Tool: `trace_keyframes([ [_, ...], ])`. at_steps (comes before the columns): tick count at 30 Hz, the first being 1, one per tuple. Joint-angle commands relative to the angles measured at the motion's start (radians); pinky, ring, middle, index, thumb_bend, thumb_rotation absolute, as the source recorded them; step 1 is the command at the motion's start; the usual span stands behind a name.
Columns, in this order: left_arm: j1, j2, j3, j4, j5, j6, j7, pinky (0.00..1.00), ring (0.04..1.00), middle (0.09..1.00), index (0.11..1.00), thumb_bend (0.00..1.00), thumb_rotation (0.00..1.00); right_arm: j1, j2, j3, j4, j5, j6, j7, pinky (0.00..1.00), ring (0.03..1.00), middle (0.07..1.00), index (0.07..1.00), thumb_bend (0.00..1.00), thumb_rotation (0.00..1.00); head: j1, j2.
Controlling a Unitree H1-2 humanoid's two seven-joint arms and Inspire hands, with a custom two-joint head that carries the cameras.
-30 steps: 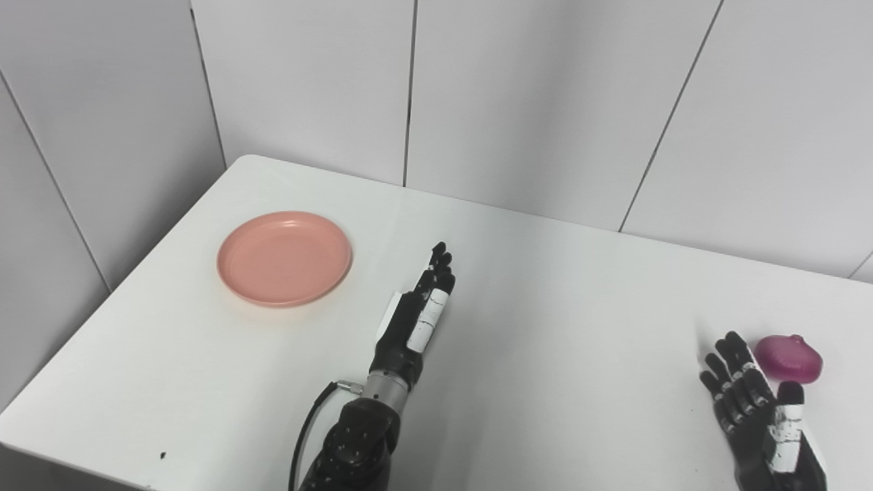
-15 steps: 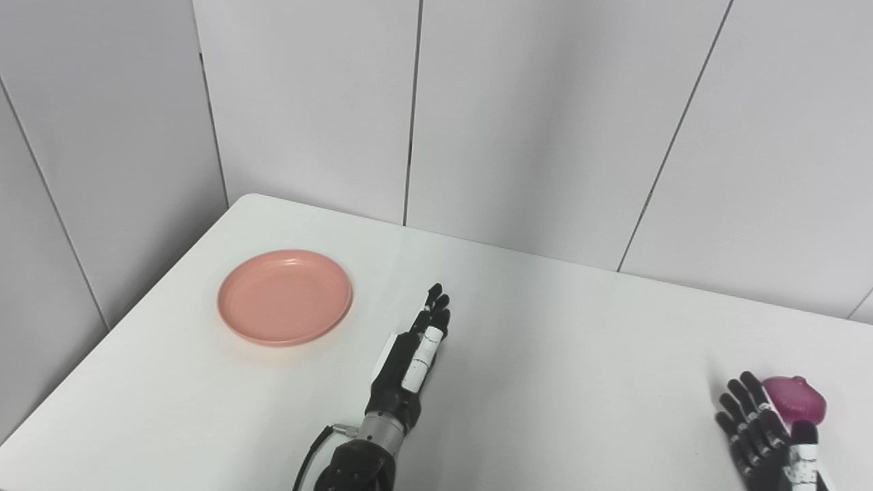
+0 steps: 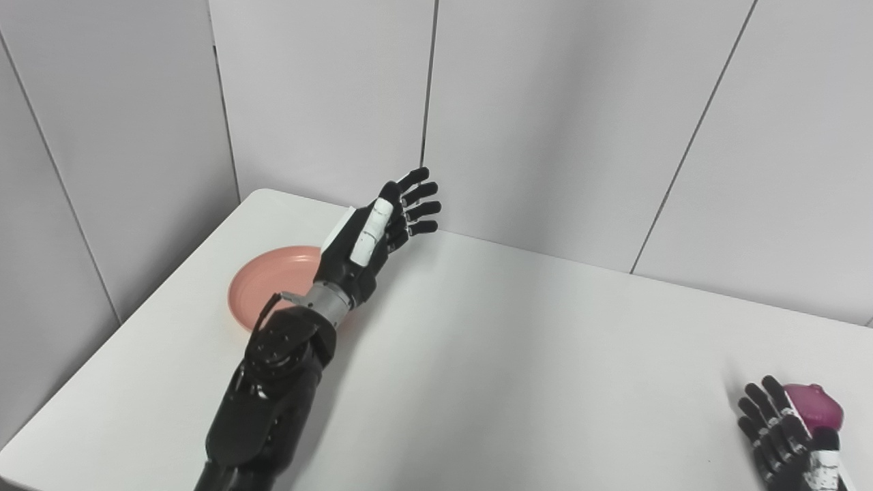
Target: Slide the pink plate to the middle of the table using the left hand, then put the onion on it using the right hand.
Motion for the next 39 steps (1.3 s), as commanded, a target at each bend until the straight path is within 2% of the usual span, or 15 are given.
trace_keyframes([
  [1,-0.072,0.045,0.022,0.002,-0.002,-0.064,-0.019,0.72,0.836,0.883,0.856,0.94,0.92,0.091,0.052,0.016,0.108,0.002,-0.022,0.001,1.0,0.968,0.96,0.991,0.97,1.0,-0.002,0.001],
  [5,-0.118,0.083,0.054,0.038,-0.015,-0.084,-0.031,0.74,0.845,0.869,0.855,0.96,0.9,0.089,0.053,0.015,0.11,0.001,-0.022,0.001,1.0,0.978,0.965,0.994,0.98,1.0,-0.003,0.001],
  [7,-0.139,0.102,0.07,0.068,-0.02,-0.108,-0.042,0.75,0.856,0.871,0.849,0.92,0.89,0.089,0.054,0.015,0.113,0.0,-0.024,0.001,1.0,0.978,0.962,0.993,0.98,0.99,-0.004,-0.001],
  [9,-0.158,0.118,0.087,0.108,-0.02,-0.134,-0.04,0.73,0.842,0.873,0.852,0.91,0.88,0.089,0.056,0.014,0.111,-0.001,-0.021,-0.001,1.0,0.973,0.957,0.992,0.99,0.99,-0.005,-0.002],
  [13,-0.215,0.159,0.138,0.238,-0.036,-0.197,-0.037,0.7,0.811,0.848,0.81,0.94,0.87,0.089,0.058,0.014,0.109,-0.003,-0.023,-0.003,1.0,0.972,0.961,0.993,0.99,0.99,-0.007,-0.002],
  [18,-0.279,0.226,0.187,0.434,-0.052,-0.304,-0.066,0.71,0.811,0.854,0.829,0.93,0.89,0.088,0.058,0.014,0.113,-0.003,-0.025,0.0,1.0,0.971,0.955,0.99,0.98,0.99,-0.007,0.0],
  [23,-0.32,0.288,0.196,0.602,-0.033,-0.398,-0.072,0.79,0.857,0.866,0.857,0.93,0.92,0.089,0.057,0.013,0.112,-0.003,-0.021,0.0,1.0,0.972,0.952,0.986,0.98,0.99,-0.005,0.002],
  [24,-0.325,0.297,0.199,0.636,-0.025,-0.416,-0.059,0.79,0.856,0.861,0.857,0.94,0.92,0.089,0.056,0.014,0.111,-0.004,-0.02,0.0,1.0,0.972,0.953,0.985,0.99,0.99,-0.005,0.002],
  [26,-0.335,0.31,0.203,0.693,-0.009,-0.45,-0.034,0.72,0.825,0.833,0.842,0.96,0.93,0.09,0.056,0.013,0.108,-0.003,-0.019,0.0,1.0,0.975,0.955,0.99,0.99,0.99,-0.005,0.003],
  [30,-0.346,0.336,0.202,0.808,0.011,-0.506,-0.007,0.73,0.808,0.822,0.832,0.98,0.95,0.091,0.055,0.012,0.107,-0.001,-0.016,0.002,1.0,0.981,0.961,0.999,1.0,0.99,-0.004,0.006],
  [33,-0.346,0.342,0.205,0.852,0.007,-0.532,-0.009,0.8,0.826,0.838,0.839,0.97,0.95,0.092,0.054,0.012,0.105,-0.001,-0.015,0.002,1.0,0.98,0.96,1.0,1.0,0.99,-0.003,0.008],
  [39,-0.342,0.357,0.207,0.917,0.007,-0.564,-0.003,0.74,0.816,0.835,0.85,0.96,0.93,0.092,0.053,0.01,0.106,0.0,-0.016,0.002,1.0,0.963,0.946,0.982,1.0,0.98,-0.002,0.011],
])
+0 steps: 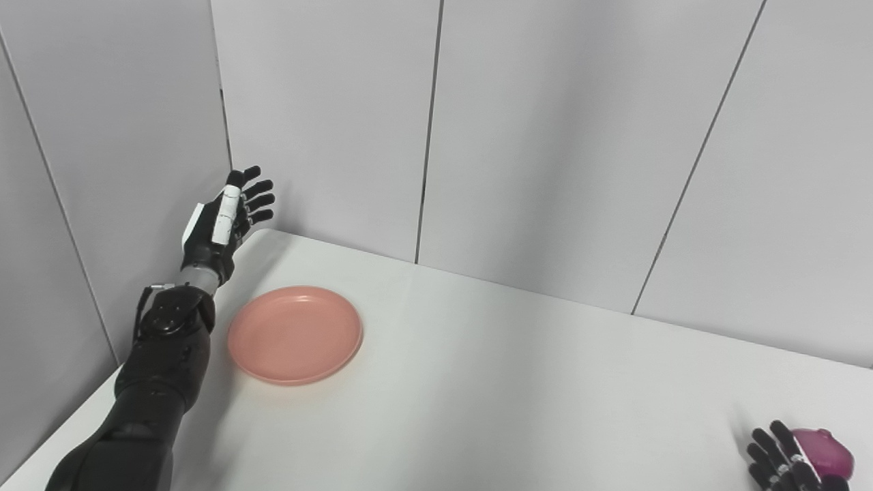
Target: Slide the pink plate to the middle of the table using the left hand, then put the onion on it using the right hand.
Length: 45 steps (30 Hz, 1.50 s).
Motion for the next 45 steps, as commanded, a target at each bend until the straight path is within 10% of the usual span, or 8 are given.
trace_keyframes([
  [1,-0.056,0.046,0.006,-0.001,-0.001,-0.052,0.001,0.73,0.815,0.83,0.846,0.96,0.93,0.092,0.052,0.016,0.104,0.007,-0.016,0.003,1.0,0.962,0.944,0.98,1.0,0.97,0.0,0.003],
  [20,0.039,0.037,-0.01,-0.015,0.019,-0.035,0.022,0.75,0.831,0.824,0.858,0.88,0.96,0.099,0.043,0.017,0.079,0.015,0.008,0.008,1.0,0.943,0.934,0.965,1.0,0.96,0.004,0.028],
  [33,0.074,0.023,0.003,0.1,-0.018,-0.076,-0.047,0.7,0.805,0.816,0.836,1.0,0.9,0.104,0.038,0.018,0.059,0.019,0.027,0.006,1.0,0.923,0.929,0.952,1.0,0.94,0.003,0.044],
  [45,0.134,-0.008,-0.023,-0.01,0.004,-0.018,-0.038,0.68,0.789,0.818,0.826,0.88,0.93,0.112,0.029,0.038,0.03,-0.003,0.031,0.008,1.0,0.959,0.963,0.997,1.0,0.98,-0.002,0.059],
])
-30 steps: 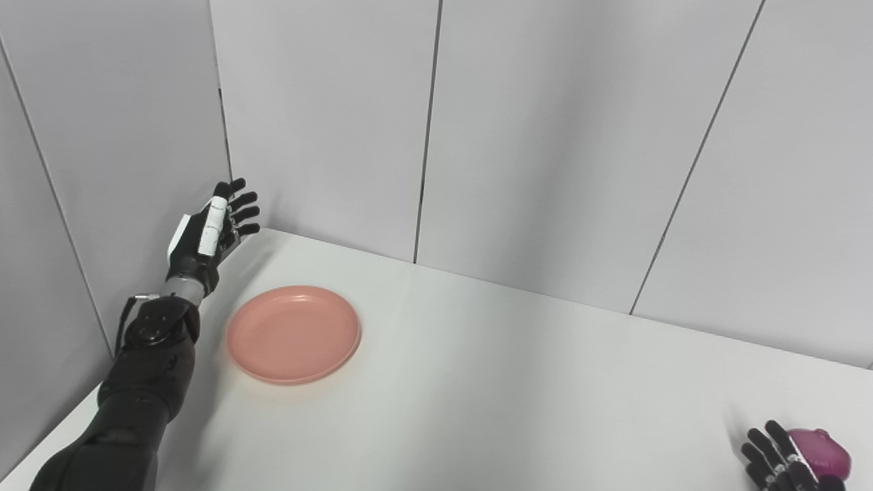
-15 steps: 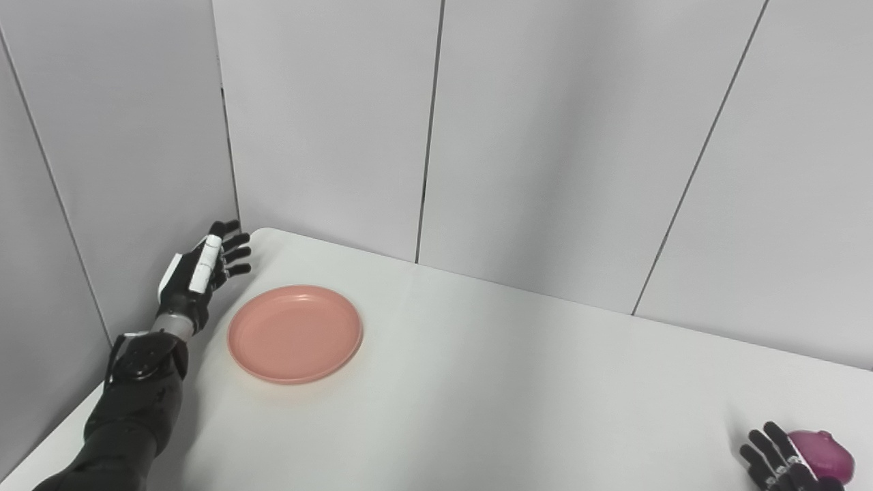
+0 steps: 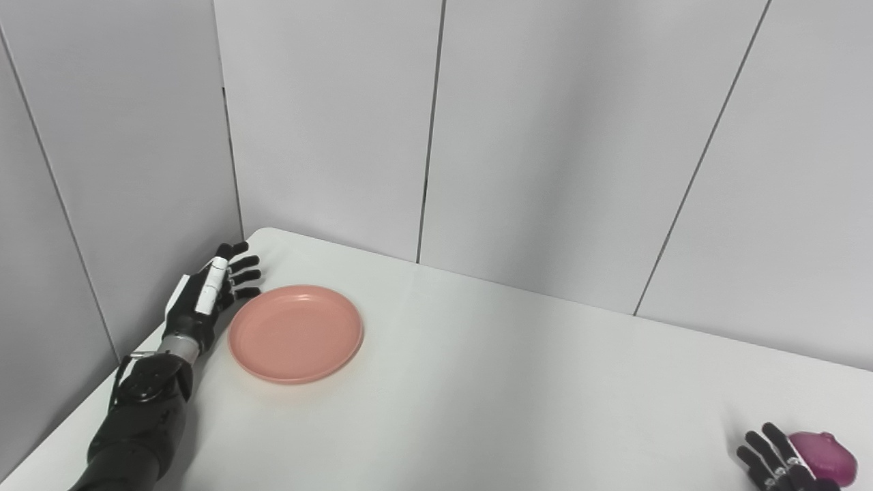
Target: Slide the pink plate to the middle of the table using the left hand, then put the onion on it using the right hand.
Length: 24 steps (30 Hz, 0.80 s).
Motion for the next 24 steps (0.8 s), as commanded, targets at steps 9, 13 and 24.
trace_keyframes([
  [9,0.013,-0.017,-0.019,-0.14,0.004,0.09,0.019,0.7,0.792,0.794,0.83,0.85,0.91,0.107,0.042,0.027,-0.001,0.01,0.067,-0.007,1.0,0.956,0.964,1.0,1.0,0.99,-0.006,0.007],
  [13,0.034,-0.039,-0.022,-0.188,0.007,0.114,0.036,0.68,0.785,0.79,0.829,0.86,0.9,0.109,0.041,0.028,-0.005,0.015,0.068,-0.004,1.0,0.957,0.964,1.0,1.0,0.99,-0.009,0.011],
  [24,0.099,-0.105,-0.058,-0.349,-0.015,0.214,0.013,0.74,0.826,0.826,0.85,0.9,0.9,0.115,0.043,0.035,-0.035,0.023,0.091,-0.013,1.0,0.984,0.993,1.0,1.0,1.0,-0.02,0.021],
])
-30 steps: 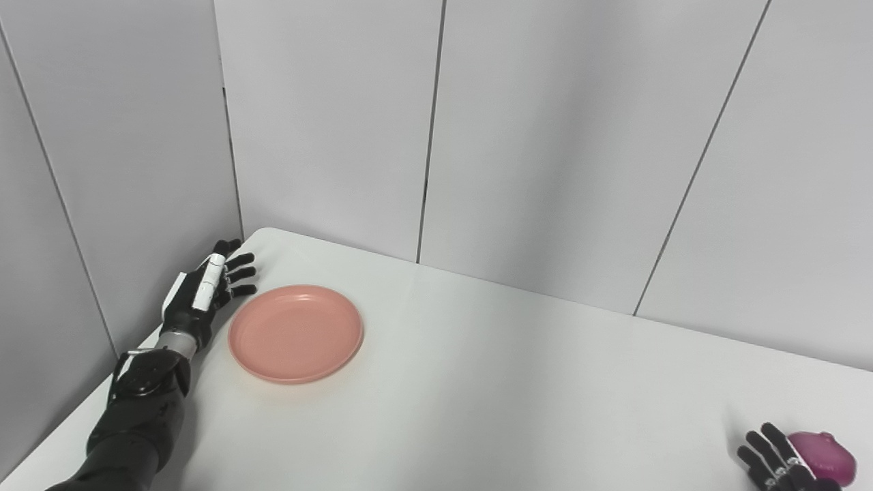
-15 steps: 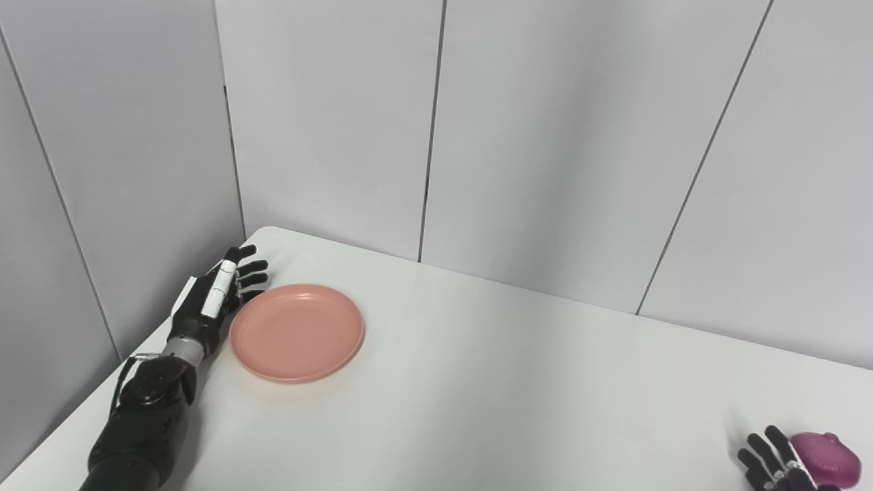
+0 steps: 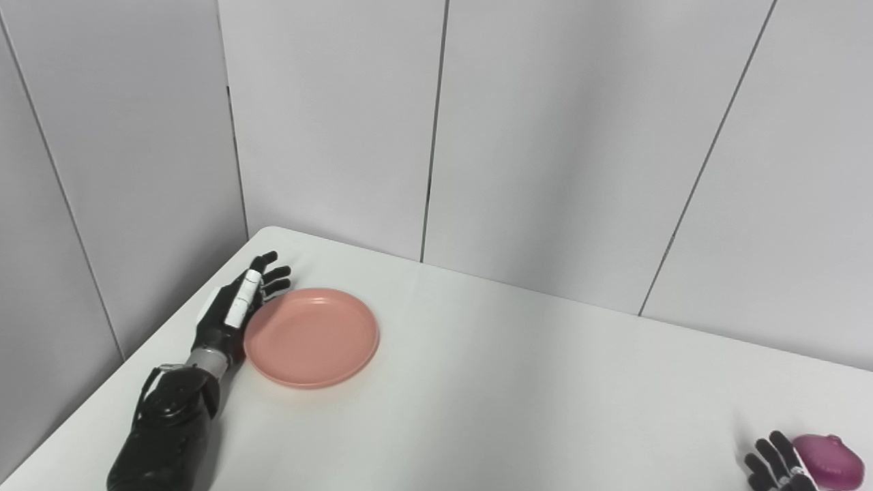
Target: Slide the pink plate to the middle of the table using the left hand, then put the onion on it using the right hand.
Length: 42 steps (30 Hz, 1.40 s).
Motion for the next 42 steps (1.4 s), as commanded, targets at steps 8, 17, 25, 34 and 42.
trace_keyframes([
  [8,0.016,-0.052,-0.047,-0.138,0.013,0.07,-0.003,0.76,0.845,0.839,0.875,0.87,0.92,0.08,0.044,0.037,-0.001,0.011,0.068,-0.015,1.0,0.994,0.994,1.0,0.97,1.0,-0.01,0.01],
  [17,0.085,-0.111,-0.072,-0.273,-0.002,0.154,0.0,0.79,0.855,0.847,0.865,0.87,0.9,0.084,0.054,0.044,-0.035,0.024,0.08,-0.039,1.0,1.0,1.0,1.0,0.91,1.0,-0.024,0.022],
  [25,0.167,-0.158,-0.141,-0.471,0.009,0.27,-0.014,0.79,0.857,0.872,0.873,0.87,0.93,0.089,0.057,0.054,-0.061,0.028,0.084,-0.047,1.0,1.0,1.0,1.0,0.84,1.0,-0.046,0.042],
  [34,0.214,-0.21,-0.179,-0.575,0.019,0.334,0.004,0.78,0.845,0.86,0.854,0.87,0.94,0.091,0.066,0.064,-0.092,0.022,0.091,-0.069,1.0,1.0,1.0,1.0,0.74,1.0,-0.053,0.06],
  [42,0.256,-0.266,-0.202,-0.629,0.043,0.368,0.017,0.79,0.842,0.844,0.856,0.84,0.93,0.086,0.074,0.08,-0.099,0.019,0.087,-0.078,1.0,1.0,1.0,1.0,0.74,1.0,-0.088,0.083],
])
